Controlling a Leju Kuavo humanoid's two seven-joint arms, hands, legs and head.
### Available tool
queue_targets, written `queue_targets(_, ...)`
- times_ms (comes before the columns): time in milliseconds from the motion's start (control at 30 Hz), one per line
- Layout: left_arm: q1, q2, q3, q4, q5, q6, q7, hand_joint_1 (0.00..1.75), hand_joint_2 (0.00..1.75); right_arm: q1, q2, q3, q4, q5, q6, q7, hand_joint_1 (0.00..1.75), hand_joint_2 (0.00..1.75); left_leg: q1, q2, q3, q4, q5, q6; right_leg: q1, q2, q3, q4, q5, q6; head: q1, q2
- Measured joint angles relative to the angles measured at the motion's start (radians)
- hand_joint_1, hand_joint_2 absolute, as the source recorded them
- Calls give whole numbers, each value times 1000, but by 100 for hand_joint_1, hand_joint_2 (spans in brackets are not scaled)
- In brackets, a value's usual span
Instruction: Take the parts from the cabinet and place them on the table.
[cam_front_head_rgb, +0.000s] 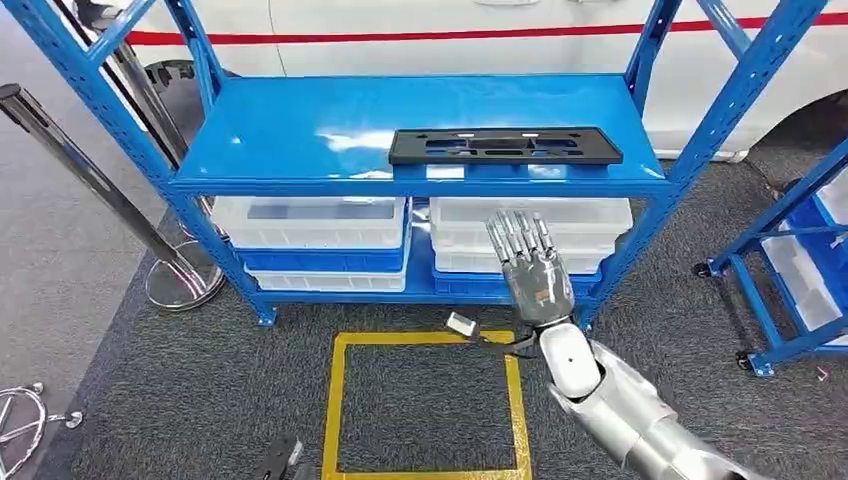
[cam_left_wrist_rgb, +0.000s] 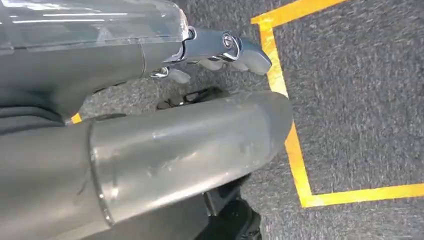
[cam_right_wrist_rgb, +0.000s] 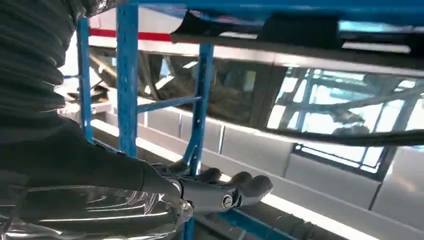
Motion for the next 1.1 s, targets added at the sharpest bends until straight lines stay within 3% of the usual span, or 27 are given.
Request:
queue_targets(67,-1,0,-1,0,0,-1,0,0,0,5,11,-30,5,0,0,-26,0,175,-7,0,83,-173,88,19,5,1,6,0,-2,0,0,0)
queue_targets(100,-2,3,-1,0,0,-1,-1,0,0,7,16,-45,7,0,0,-39,0,175,-11,1,109,-230,86,32,5,1,6,0,-3,1,1,0)
queue_targets(133,-4,3,-2,0,0,-1,-2,0,0,7,21,-58,11,0,0,-49,0,175,-13,2,116,-243,86,30,9,2,3,2,-5,6,0,0)
queue_targets(233,-3,3,-8,0,0,-3,-4,0,0,17,39,-98,24,-1,0,-102,0,175,-18,1,116,-247,89,34,3,-1,5,-5,-1,24,0,0)
queue_targets(267,-3,1,-9,0,0,-3,-5,0,0,19,44,-117,26,-1,0,-116,0,175,-3,2,126,-266,100,38,9,-1,4,-3,-7,30,0,0)
queue_targets(300,-3,1,-10,0,0,-3,-5,0,0,20,45,-132,28,0,0,-122,0,175,-5,2,131,-273,103,39,6,0,-1,16,-20,35,2,0)
queue_targets(333,-5,1,-10,0,0,-3,-6,0,0,19,51,-148,31,0,0,-131,0,175,-3,3,130,-274,104,44,3,1,-27,72,-57,38,2,0)
queue_targets(400,-6,0,-12,1,0,-3,-6,0,0,30,54,-162,36,0,0,-131,0,175,-3,3,130,-273,103,45,-4,0,-107,236,-131,48,2,0)
queue_targets(433,-5,0,-13,2,0,-3,-6,0,0,37,54,-166,37,0,0,-129,0,175,-3,2,130,-273,102,46,-7,0,-135,288,-142,52,2,0)
queue_targets(467,-4,0,-14,2,0,-3,-6,0,0,42,54,-169,39,0,0,-128,0,175,-2,2,131,-272,101,45,-11,0,-141,294,-130,55,2,0)
queue_targets(500,-3,0,-15,2,0,-3,-6,0,0,44,54,-171,39,0,0,-127,0,175,-1,1,131,-270,99,42,-15,0,-125,253,-95,58,2,0)
queue_targets(567,-3,-1,-17,3,0,-2,-6,0,0,43,55,-178,39,0,-1,-127,0,175,3,0,133,-258,90,33,-22,-2,-39,78,-2,63,2,0)
queue_targets(600,-4,-1,-18,3,0,-2,-6,0,0,42,56,-180,39,0,0,-127,0,175,3,0,130,-251,84,25,-24,-2,-10,12,2,63,2,0)
queue_targets(633,-6,-1,-18,3,0,-2,-6,0,0,43,58,-180,39,0,-1,-127,0,175,-4,-1,124,-241,79,18,-14,3,-5,7,-2,54,2,0)
queue_targets(733,-5,-1,-18,3,0,-2,-6,0,0,46,59,-182,39,0,-1,-127,0,175,-1,-1,126,-247,81,6,-10,5,-11,13,-4,34,2,0)
queue_targets(800,-5,0,-19,3,0,-2,-6,0,0,44,63,-186,38,0,-1,-127,0,175,3,1,121,-226,62,-5,-17,4,-3,2,1,16,2,0)
queue_targets(833,-6,0,-19,3,0,-2,-6,0,0,43,65,-187,38,0,-1,-127,0,175,3,1,98,-174,29,-8,-17,3,-2,2,0,9,0,0)
queue_targets(900,-6,0,-19,3,0,-2,-6,0,0,46,66,-187,39,0,-1,-127,0,175,3,1,19,-11,-46,-14,-13,2,-1,2,-3,6,1,0)
queue_targets(933,-4,0,-19,3,0,-2,-6,0,0,48,66,-187,39,0,-1,-127,0,175,3,1,-18,60,-66,-14,-10,2,-1,3,-4,4,1,0)
queue_targets(967,-1,0,-19,3,0,-2,-6,0,0,49,67,-187,39,0,-1,-127,0,175,3,1,-33,82,-59,-13,-8,2,0,4,-4,3,1,0)
queue_targets(1000,0,0,-19,3,0,-2,-6,0,0,49,67,-187,39,0,-1,-127,0,175,3,1,-21,49,-27,-9,-6,3,2,4,-6,2,1,0)
queue_targets(1067,-2,0,-20,3,0,-2,-6,0,0,48,68,-188,39,0,-1,-127,0,175,-1,1,57,-118,67,6,-1,5,9,4,-9,2,1,0)
queue_targets(1100,-3,0,-20,3,0,-2,-6,0,0,48,69,-188,39,0,-1,-127,0,175,-7,1,101,-213,104,20,-2,5,12,3,-10,3,1,0)
